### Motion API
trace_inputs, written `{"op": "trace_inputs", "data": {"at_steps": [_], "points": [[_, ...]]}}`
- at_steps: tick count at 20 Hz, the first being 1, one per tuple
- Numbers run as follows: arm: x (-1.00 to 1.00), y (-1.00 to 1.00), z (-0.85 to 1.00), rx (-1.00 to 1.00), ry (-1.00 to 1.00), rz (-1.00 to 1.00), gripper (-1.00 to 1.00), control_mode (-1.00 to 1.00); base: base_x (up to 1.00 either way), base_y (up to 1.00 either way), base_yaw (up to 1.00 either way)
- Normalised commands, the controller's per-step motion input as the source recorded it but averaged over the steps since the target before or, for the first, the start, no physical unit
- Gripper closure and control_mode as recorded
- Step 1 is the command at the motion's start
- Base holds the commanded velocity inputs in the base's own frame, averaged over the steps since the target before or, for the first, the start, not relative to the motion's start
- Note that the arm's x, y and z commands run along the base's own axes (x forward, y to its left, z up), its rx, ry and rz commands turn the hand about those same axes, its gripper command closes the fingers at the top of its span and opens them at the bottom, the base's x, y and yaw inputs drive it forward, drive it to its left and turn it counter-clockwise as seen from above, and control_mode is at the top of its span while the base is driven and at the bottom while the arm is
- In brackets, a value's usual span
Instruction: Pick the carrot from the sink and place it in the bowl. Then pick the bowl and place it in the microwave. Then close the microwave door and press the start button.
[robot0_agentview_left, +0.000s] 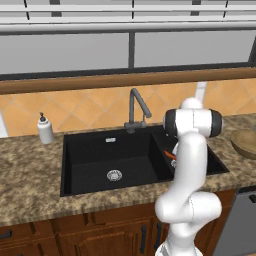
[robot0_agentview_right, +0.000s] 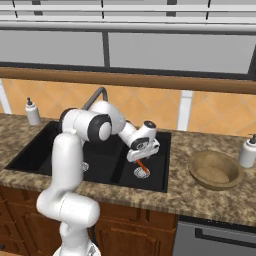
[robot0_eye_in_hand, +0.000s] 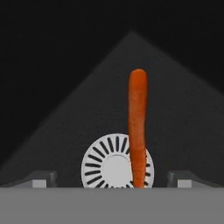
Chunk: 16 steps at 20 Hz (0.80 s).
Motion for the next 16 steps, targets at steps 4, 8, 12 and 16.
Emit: {"op": "trace_inputs", "data": {"at_steps": [4,8,12,16], "points": [[0.28,0.0,-0.29,0.0,0.0,0.0,-1.0,-1.0,0.0,0.0,0.0],[0.45,-0.02,-0.34,0.0,0.0,0.0,-1.0,-1.0,0.0,0.0,0.0],[0.35,-0.14,-0.33,0.0,0.0,0.02,-1.0,-1.0,0.0,0.0,0.0],[0.23,-0.18,-0.3,0.0,0.0,0.03,-1.0,-1.0,0.0,0.0,0.0]]}}
